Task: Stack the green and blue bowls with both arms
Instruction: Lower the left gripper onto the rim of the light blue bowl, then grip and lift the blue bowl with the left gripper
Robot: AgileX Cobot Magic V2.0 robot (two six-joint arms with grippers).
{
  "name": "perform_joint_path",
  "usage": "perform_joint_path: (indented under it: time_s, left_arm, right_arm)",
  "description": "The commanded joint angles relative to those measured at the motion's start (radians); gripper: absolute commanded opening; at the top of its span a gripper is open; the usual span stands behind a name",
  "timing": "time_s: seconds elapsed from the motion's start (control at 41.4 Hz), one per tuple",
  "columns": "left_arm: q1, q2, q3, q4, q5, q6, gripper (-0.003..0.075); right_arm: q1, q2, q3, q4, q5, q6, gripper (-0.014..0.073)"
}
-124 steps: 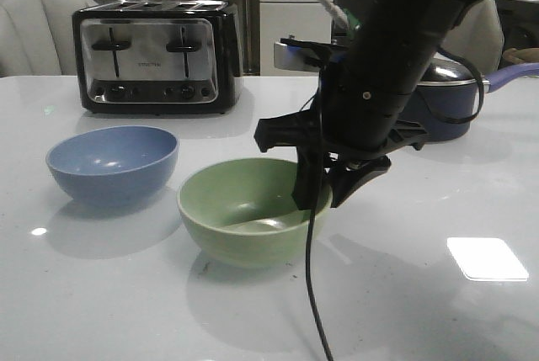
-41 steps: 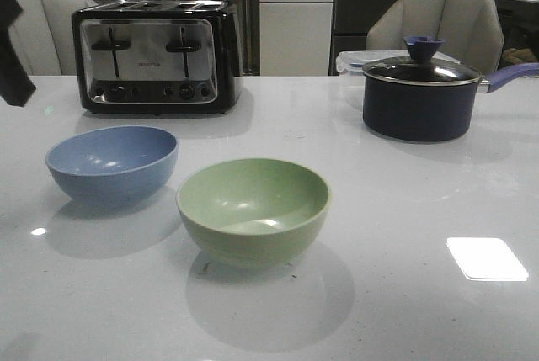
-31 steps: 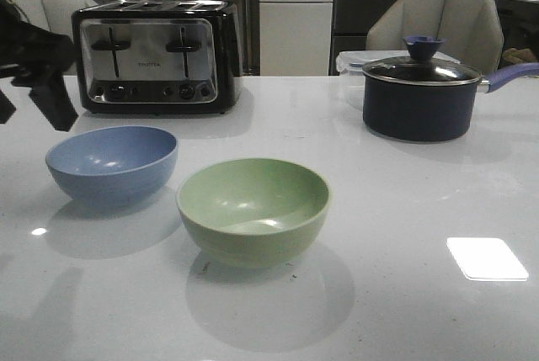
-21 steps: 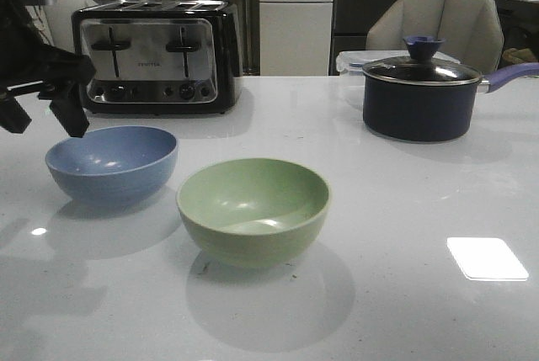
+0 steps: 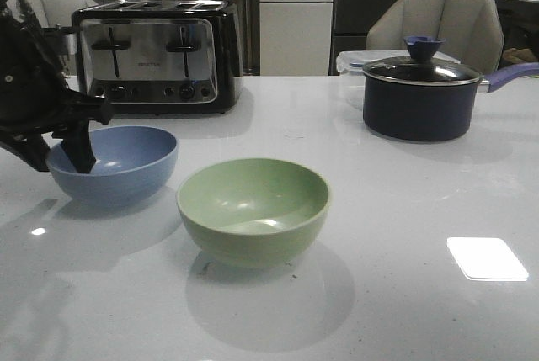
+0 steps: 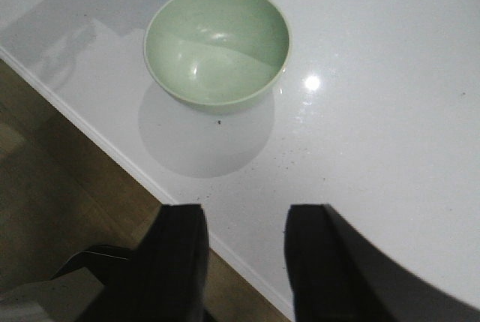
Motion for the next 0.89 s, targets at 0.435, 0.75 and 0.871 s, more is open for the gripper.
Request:
perform_joint_path:
  time_s: [0.435,0.75,0.871]
  left_arm:
    - [0.001,-0.224,-0.034,-0.015,0.054,0.028,0.0093]
    - [-0.074,-0.388,-0.034,-0.188,0.143,0.202,0.0093]
    - [-0.137,-0.381,-0.042,-0.276,0.169,0.269,0.0093]
  right_arm:
    - [0.000,-0.010,-0.025,-0.004,-0.056,-0.010,0.0384]
    - [0.000,-0.010,-0.025,-0.004,-0.054,-0.010,0.0384]
    - [0.000,-0.010,-0.025,-0.004,-0.054,-0.010,0.0384]
